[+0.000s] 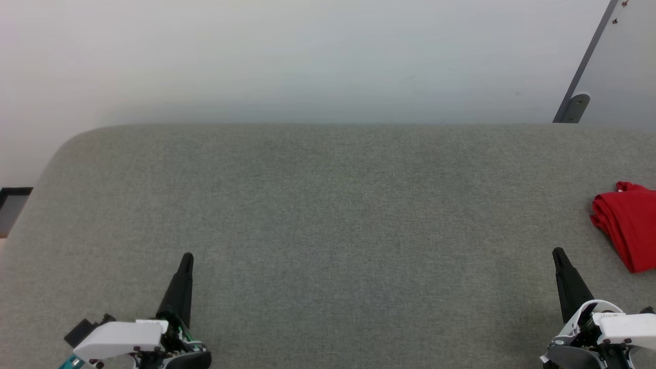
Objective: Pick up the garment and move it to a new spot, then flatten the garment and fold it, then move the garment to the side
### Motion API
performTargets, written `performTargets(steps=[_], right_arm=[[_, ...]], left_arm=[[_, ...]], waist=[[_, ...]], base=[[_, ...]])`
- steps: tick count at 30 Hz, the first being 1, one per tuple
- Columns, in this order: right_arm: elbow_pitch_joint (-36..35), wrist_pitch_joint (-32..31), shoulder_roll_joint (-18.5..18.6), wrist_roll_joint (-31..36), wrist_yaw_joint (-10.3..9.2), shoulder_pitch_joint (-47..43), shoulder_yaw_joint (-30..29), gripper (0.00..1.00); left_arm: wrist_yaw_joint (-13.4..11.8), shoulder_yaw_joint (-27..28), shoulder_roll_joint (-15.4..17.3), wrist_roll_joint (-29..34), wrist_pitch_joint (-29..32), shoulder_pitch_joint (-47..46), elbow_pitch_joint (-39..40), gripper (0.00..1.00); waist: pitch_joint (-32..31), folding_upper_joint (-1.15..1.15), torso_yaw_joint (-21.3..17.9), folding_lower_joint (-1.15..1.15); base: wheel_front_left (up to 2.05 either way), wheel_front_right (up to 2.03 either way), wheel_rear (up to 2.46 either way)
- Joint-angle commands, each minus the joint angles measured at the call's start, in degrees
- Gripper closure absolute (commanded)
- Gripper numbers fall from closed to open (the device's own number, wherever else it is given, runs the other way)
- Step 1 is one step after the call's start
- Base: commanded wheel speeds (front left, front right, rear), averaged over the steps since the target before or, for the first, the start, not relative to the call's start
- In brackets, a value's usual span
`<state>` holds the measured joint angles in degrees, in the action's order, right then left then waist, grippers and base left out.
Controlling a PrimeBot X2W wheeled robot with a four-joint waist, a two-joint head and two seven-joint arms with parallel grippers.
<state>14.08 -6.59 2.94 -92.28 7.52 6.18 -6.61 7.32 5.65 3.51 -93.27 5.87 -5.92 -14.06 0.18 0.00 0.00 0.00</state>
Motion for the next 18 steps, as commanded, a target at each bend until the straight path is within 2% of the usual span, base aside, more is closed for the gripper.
performTargets(steps=[1, 18], right_arm=[[0.0, -0.1, -0.2, -0.2, -0.06, 0.2, 0.0, 1.0], [0.0, -0.1, -0.2, -0.2, -0.06, 0.2, 0.0, 1.0]], left_arm=[[0.3, 0.2, -0.1, 0.4, 0.2, -0.6, -0.1, 1.0], [0.3, 0.3, -0.2, 0.5, 0.3, -0.6, -0.1, 1.0]], waist=[[0.0, 0.0, 0.0, 0.0], [0.0, 0.0, 0.0, 0.0]], base=[[0.0, 0.0, 0.0], [0.0, 0.0, 0.0]])
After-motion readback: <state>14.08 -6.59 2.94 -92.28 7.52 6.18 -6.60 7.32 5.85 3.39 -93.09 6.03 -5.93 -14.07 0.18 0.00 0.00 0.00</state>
